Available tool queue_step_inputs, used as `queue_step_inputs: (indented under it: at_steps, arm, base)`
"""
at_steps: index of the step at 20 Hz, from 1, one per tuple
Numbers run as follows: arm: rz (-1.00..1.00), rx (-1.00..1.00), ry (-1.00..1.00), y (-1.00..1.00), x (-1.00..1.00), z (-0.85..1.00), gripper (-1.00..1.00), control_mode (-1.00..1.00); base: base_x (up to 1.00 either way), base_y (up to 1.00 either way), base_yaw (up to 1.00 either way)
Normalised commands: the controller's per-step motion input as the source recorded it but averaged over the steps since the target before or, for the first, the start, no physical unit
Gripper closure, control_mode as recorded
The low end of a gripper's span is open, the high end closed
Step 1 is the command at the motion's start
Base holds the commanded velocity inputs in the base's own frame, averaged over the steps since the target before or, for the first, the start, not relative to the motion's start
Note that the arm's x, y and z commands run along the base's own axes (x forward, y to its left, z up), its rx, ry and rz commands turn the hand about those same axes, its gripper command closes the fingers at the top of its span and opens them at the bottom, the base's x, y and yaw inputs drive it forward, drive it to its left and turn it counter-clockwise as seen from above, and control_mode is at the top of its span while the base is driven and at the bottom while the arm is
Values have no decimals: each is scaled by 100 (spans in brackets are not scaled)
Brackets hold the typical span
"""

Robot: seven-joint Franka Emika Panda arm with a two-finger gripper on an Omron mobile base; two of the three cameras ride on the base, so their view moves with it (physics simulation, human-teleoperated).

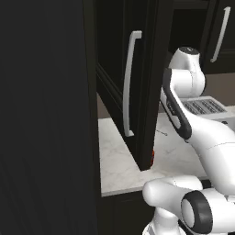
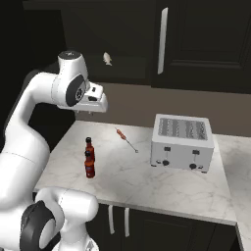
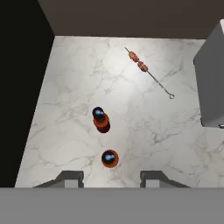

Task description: Pick the condiment bottle and condiment bottle from the counter and place them in the cabinet.

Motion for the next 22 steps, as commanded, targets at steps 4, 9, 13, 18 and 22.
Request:
queue_step_inputs:
  at_steps: [4,9,13,18,22]
  arm:
    - [0,0,-7,0,-23,0,-100,-100]
    - [0,0,-13,0,-66,-5,-100,-100]
    - [0,-3,-7,0,-61,-12,-100,-100]
    - [1,-1,-1,0,-33,-9,-100,-100]
    - [2,0,0,0,-12,-15,-100,-100]
  base:
    - [0,0,0]
    - [0,0,0]
    - [0,0,0]
    - [0,0,0]
    - [0,0,0]
